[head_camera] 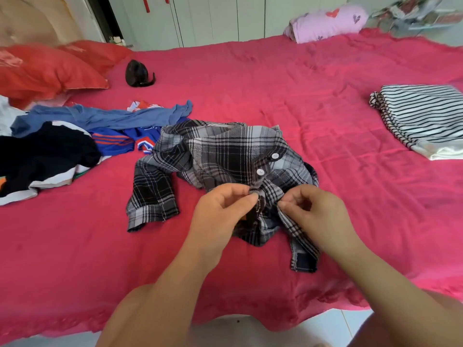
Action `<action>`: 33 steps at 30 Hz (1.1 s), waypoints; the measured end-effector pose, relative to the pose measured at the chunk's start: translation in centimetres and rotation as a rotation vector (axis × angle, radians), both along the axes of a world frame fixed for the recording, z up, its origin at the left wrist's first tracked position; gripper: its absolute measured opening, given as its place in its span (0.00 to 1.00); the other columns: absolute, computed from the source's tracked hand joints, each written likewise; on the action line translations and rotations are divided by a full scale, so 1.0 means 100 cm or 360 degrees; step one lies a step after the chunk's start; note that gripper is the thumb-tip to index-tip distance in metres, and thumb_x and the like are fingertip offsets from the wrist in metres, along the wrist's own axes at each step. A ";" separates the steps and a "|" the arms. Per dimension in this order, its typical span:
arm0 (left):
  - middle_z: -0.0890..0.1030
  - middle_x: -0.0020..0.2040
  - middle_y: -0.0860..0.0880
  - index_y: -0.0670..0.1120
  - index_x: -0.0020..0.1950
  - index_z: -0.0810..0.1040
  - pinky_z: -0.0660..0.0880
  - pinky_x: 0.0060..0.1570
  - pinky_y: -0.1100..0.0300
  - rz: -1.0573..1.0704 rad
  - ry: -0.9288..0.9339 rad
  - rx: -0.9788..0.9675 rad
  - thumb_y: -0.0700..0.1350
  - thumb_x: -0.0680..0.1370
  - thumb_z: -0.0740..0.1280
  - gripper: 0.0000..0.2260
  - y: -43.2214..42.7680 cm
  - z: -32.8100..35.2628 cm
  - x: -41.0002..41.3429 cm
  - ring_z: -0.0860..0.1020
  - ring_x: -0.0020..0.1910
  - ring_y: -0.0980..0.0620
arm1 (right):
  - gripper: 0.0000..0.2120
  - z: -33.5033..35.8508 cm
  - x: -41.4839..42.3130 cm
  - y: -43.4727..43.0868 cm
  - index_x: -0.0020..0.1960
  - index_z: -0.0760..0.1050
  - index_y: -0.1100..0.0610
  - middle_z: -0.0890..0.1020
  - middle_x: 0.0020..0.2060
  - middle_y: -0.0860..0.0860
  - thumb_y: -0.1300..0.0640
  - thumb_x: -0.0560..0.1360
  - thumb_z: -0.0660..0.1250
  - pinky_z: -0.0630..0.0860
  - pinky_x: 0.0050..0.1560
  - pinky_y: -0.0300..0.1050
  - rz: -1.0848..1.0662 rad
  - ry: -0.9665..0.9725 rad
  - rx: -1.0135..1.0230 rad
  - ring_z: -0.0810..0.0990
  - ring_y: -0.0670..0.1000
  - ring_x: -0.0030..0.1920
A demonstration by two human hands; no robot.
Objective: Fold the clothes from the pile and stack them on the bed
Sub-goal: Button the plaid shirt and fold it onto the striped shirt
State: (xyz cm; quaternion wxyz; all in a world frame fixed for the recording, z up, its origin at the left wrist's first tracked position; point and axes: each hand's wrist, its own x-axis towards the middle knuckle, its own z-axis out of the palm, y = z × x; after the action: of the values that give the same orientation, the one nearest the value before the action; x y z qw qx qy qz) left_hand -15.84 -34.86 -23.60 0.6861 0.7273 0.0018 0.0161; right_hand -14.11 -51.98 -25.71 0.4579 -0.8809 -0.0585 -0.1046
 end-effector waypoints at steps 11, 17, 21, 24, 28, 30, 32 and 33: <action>0.82 0.35 0.53 0.48 0.42 0.79 0.78 0.39 0.65 0.0073 0.0021 0.0030 0.39 0.74 0.69 0.04 -0.005 -0.019 0.004 0.79 0.37 0.60 | 0.08 -0.005 -0.005 0.008 0.36 0.78 0.49 0.79 0.29 0.43 0.61 0.70 0.72 0.71 0.36 0.31 0.0248 0.0140 0.0423 0.75 0.39 0.30; 0.83 0.41 0.50 0.46 0.45 0.80 0.79 0.49 0.56 0.0109 -0.0085 0.0244 0.40 0.71 0.72 0.04 -0.006 -0.022 0.001 0.81 0.42 0.58 | 0.09 -0.004 -0.008 0.010 0.38 0.77 0.48 0.81 0.31 0.42 0.62 0.68 0.73 0.74 0.40 0.38 0.0248 0.0139 0.0440 0.77 0.41 0.32; 0.83 0.39 0.50 0.47 0.43 0.80 0.79 0.49 0.53 0.0123 -0.0062 0.0239 0.40 0.72 0.72 0.04 -0.008 -0.023 -0.002 0.80 0.40 0.58 | 0.12 -0.004 -0.010 0.013 0.39 0.74 0.48 0.81 0.31 0.41 0.63 0.68 0.74 0.70 0.37 0.32 0.0233 0.0060 0.0423 0.76 0.39 0.31; 0.82 0.38 0.51 0.46 0.44 0.80 0.80 0.49 0.54 0.0120 -0.0068 0.0256 0.40 0.72 0.72 0.04 -0.008 -0.024 -0.002 0.80 0.39 0.60 | 0.13 -0.002 -0.013 0.014 0.40 0.73 0.47 0.81 0.33 0.42 0.62 0.67 0.74 0.70 0.37 0.31 0.0209 -0.0035 0.0331 0.77 0.40 0.33; 0.82 0.37 0.54 0.52 0.40 0.78 0.77 0.43 0.67 0.0093 -0.0150 0.0347 0.40 0.71 0.72 0.07 -0.008 -0.025 -0.002 0.79 0.37 0.63 | 0.15 0.000 -0.016 0.015 0.41 0.71 0.46 0.81 0.31 0.43 0.61 0.67 0.75 0.69 0.38 0.27 0.0206 -0.0166 0.0120 0.78 0.39 0.34; 0.80 0.35 0.58 0.55 0.38 0.76 0.71 0.38 0.74 0.0066 -0.0221 0.0441 0.39 0.72 0.72 0.11 -0.009 -0.024 -0.004 0.78 0.36 0.67 | 0.17 0.000 -0.017 0.015 0.41 0.70 0.44 0.81 0.31 0.41 0.60 0.67 0.75 0.69 0.38 0.26 0.0198 -0.0199 0.0015 0.79 0.39 0.35; 0.80 0.35 0.59 0.56 0.37 0.75 0.70 0.37 0.76 0.0067 -0.0259 0.0473 0.39 0.72 0.72 0.12 -0.009 -0.025 -0.004 0.77 0.36 0.69 | 0.17 0.000 -0.017 0.015 0.41 0.69 0.43 0.80 0.32 0.41 0.60 0.67 0.75 0.70 0.38 0.27 0.0201 -0.0223 -0.0045 0.79 0.40 0.36; 0.79 0.35 0.60 0.55 0.38 0.76 0.70 0.38 0.76 0.0061 -0.0264 0.0480 0.39 0.72 0.71 0.11 -0.009 -0.026 -0.005 0.77 0.37 0.70 | 0.18 0.000 -0.018 0.014 0.41 0.68 0.43 0.80 0.32 0.41 0.59 0.67 0.75 0.70 0.38 0.28 0.0200 -0.0233 -0.0067 0.79 0.40 0.37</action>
State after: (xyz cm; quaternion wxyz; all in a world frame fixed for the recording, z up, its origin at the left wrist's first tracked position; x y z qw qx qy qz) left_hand -16.33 -35.74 -26.19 0.5665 0.8181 -0.0433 0.0892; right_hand -15.87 -50.53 -25.76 0.4393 -0.8750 -0.1491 -0.1386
